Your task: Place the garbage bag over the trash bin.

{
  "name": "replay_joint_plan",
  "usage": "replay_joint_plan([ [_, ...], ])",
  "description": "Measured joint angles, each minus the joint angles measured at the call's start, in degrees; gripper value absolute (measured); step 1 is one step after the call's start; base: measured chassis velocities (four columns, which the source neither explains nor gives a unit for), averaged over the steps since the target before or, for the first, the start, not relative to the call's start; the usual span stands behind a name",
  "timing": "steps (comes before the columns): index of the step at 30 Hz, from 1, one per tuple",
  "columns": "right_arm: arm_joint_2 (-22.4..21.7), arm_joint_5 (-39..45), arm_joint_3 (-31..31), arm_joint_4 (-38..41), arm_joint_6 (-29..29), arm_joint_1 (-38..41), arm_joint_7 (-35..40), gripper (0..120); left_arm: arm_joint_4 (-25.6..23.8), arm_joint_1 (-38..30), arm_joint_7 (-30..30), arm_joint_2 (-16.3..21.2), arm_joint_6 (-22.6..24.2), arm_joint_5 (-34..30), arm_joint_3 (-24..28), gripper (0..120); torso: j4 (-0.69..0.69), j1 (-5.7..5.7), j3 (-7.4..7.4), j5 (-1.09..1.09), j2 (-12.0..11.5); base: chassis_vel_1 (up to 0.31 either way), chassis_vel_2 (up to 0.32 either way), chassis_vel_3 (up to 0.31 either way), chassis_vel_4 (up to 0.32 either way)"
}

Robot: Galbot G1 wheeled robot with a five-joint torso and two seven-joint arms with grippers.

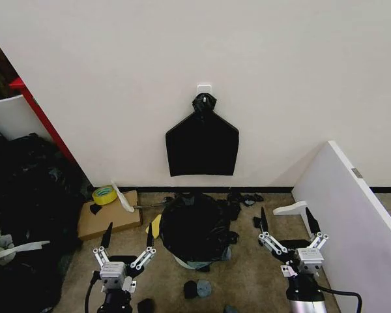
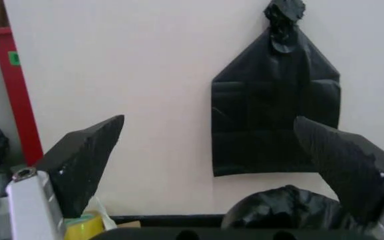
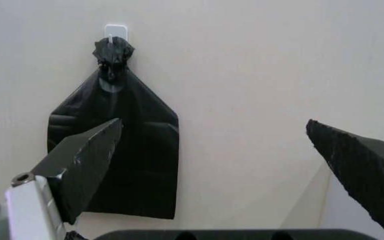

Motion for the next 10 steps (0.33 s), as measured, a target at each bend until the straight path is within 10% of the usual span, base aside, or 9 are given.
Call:
replay_joint_plan([
  [10, -0.03, 0.07, 0.00, 0.00, -0.04, 0.04, 0.01, 100, 3.09, -2.32, 11.67, 7.76, -0.51, -0.49, 2.90, 100, -0.01, 0.00, 0.00, -0.01, 0.00, 0.000, 0.000, 0.000, 0.000],
])
